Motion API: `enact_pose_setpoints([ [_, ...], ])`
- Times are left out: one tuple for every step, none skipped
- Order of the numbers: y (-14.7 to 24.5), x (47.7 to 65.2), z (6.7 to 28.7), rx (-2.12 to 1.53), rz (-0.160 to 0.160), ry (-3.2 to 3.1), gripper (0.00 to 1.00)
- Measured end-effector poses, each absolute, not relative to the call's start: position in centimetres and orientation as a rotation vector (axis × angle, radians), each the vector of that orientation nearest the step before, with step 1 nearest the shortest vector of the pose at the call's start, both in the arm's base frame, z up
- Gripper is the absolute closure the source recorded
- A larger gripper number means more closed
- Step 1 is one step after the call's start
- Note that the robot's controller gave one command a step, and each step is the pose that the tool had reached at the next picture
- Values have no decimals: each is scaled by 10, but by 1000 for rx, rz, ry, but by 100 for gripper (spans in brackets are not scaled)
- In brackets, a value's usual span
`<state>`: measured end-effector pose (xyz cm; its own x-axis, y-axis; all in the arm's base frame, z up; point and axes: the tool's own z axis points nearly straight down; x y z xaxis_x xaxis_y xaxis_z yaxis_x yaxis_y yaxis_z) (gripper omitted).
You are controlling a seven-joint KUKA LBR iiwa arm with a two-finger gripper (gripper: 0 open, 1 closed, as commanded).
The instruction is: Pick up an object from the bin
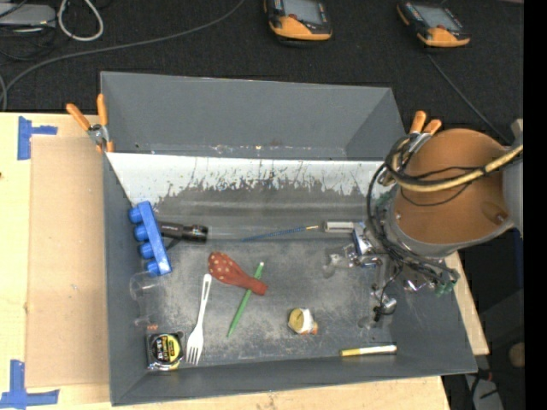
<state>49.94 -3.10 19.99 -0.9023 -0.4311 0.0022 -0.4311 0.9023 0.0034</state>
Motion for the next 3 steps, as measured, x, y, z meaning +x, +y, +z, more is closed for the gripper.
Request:
enact_pose_setpoints([
  [-11, 489, 217, 853, -4, -3020, 0],
  [-10, 499, 207, 838, -7, -3023, 0],
  [33, 514, 167, 1107, -5, -2939, 0],
])
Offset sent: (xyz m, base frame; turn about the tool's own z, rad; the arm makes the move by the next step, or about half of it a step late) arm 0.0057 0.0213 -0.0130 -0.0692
